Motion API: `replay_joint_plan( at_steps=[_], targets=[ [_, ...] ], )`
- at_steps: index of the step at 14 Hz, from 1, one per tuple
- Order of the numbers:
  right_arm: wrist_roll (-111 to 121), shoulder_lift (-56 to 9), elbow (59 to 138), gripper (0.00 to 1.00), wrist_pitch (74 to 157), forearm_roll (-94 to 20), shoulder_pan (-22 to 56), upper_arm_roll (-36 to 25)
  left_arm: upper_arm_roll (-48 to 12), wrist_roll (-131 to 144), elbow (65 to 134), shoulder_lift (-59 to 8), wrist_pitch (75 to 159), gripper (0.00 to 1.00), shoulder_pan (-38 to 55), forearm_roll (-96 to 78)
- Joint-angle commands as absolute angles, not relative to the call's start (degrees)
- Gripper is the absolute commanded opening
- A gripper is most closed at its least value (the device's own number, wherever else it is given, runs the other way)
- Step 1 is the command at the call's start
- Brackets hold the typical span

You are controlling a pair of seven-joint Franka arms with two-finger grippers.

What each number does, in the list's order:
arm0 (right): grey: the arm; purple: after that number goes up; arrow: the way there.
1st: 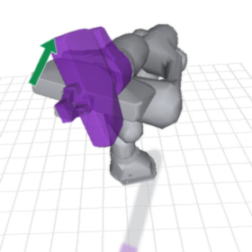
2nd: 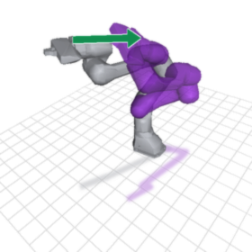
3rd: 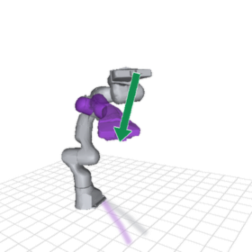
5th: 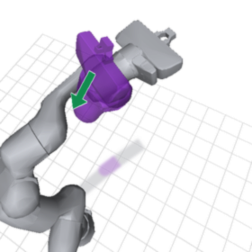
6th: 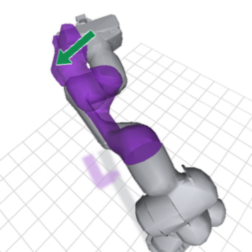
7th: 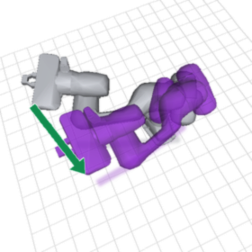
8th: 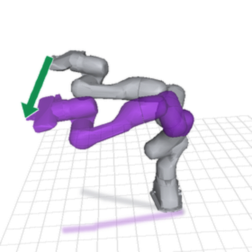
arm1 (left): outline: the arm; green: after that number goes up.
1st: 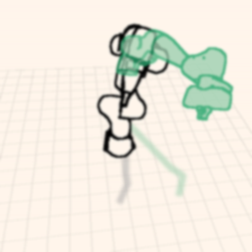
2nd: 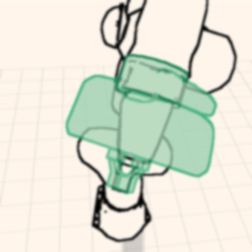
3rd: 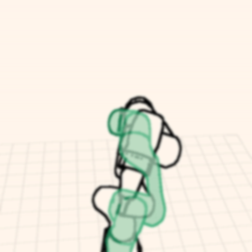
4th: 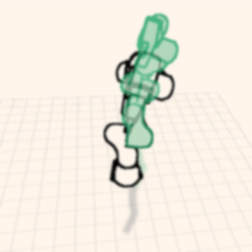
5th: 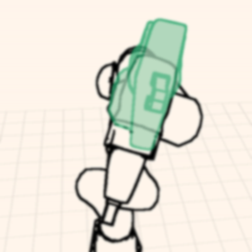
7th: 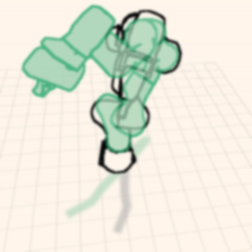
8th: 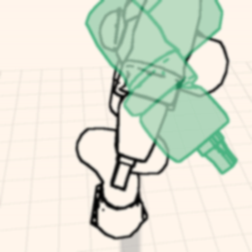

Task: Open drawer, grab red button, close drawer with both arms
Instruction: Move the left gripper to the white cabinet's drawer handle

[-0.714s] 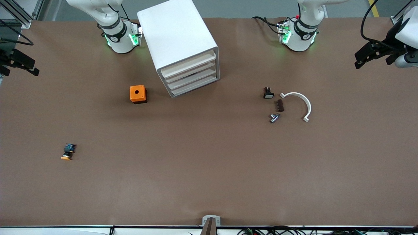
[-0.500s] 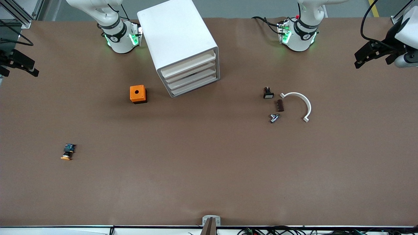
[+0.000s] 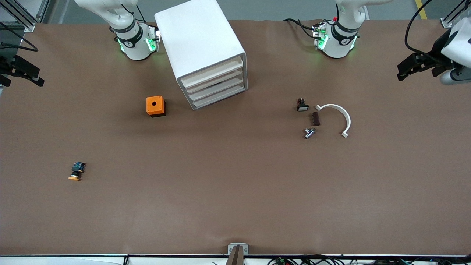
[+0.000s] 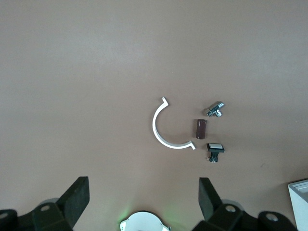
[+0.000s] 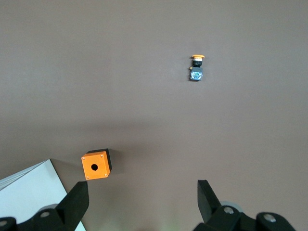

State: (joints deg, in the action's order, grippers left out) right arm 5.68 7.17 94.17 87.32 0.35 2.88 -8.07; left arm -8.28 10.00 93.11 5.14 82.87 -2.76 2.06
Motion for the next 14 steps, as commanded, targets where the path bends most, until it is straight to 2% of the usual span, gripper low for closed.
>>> replay_joint_plan(
  at_steps=[1, 4, 9, 14],
  targets=[
    [8.78, 8.09, 94.31, 1.00, 87.36, 0.09, 2.73, -8.61, -9.14, 9.75, 90.53, 0.54, 81.47, 1.00, -1.94, 3.43],
    [8.00, 8.09, 94.31, 1.00, 87.19, -1.93, 2.73, -8.79, -11.42, 14.04, 90.26, -5.25, 81.56, 1.00, -1.50, 3.25],
    [8.00, 8.09, 94.39, 1.00, 86.75, -2.81, 2.81, -8.88, -14.50, 27.12, 82.62, -18.70, 82.26, 1.00, 1.04, 2.55],
    [5.72, 8.09, 94.57, 1.00, 86.13, -2.81, 2.99, -8.88, -14.50, 41.98, 81.65, -27.41, 89.90, 1.00, 7.55, 2.64]
  ],
)
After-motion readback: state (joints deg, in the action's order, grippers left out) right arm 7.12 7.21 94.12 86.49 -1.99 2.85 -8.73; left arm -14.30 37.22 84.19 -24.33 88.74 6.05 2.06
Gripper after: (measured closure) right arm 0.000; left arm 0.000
